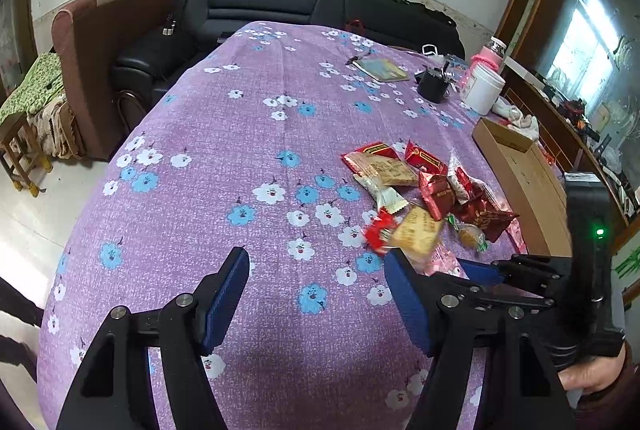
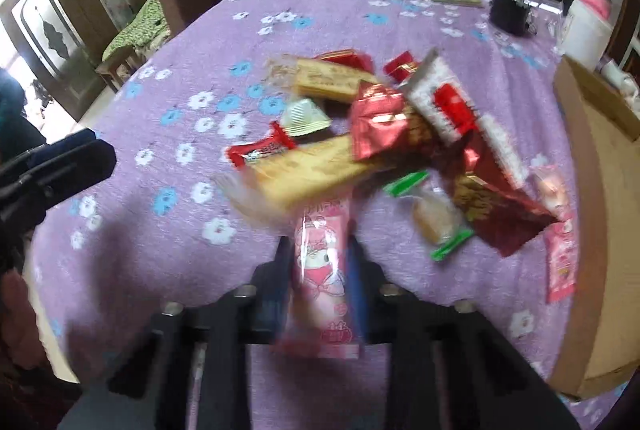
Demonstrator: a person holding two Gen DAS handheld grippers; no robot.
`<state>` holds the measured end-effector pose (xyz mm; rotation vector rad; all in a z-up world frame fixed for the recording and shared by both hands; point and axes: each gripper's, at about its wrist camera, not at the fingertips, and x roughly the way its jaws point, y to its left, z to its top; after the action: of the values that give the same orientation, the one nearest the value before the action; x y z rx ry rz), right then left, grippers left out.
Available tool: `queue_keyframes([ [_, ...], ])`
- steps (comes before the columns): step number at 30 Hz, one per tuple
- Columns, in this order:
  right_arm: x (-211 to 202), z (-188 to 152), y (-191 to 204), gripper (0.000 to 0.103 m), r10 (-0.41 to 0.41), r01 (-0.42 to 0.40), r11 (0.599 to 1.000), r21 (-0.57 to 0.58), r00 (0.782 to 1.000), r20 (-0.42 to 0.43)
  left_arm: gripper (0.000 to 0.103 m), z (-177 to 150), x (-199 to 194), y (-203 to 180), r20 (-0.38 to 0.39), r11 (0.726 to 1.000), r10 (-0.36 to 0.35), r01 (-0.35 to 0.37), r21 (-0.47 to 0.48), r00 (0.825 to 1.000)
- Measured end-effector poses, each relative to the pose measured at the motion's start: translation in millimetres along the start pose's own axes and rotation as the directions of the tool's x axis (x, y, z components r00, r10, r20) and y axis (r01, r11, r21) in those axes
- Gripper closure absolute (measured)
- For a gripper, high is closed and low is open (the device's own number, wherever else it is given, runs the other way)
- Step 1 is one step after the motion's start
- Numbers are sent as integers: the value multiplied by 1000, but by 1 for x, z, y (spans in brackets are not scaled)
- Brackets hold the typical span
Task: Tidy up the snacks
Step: 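Grasp the cream cake bar with the left gripper while the right gripper holds the pink bag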
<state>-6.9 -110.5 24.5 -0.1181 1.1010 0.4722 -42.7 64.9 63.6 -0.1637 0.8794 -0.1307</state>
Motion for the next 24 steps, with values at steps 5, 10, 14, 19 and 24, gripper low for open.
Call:
queue_keyframes([
  [5, -12, -8, -27, 81, 44, -44, 999, -2, 999, 30, 29, 1, 13, -16, -23, 998, -7, 8, 57, 1000],
  [10, -41, -11, -50, 81, 107, -110, 994, 6, 979, 173, 40, 3, 30, -42, -47, 990, -42, 48, 136, 998],
  [14, -55, -12, -69, 81, 134, -149, 988, 35, 954, 266, 46, 9, 46, -70, -93, 957, -68, 91, 276, 993],
  [19, -68, -14, -79, 81, 180, -204, 978, 43, 931, 317, 46, 20, 65, -97, -138, 902, -42, 97, 421, 990],
  [24, -73, -17, -82, 81, 210, -242, 969, 56, 920, 332, 46, 20, 83, -120, -186, 850, -6, 103, 517, 983],
])
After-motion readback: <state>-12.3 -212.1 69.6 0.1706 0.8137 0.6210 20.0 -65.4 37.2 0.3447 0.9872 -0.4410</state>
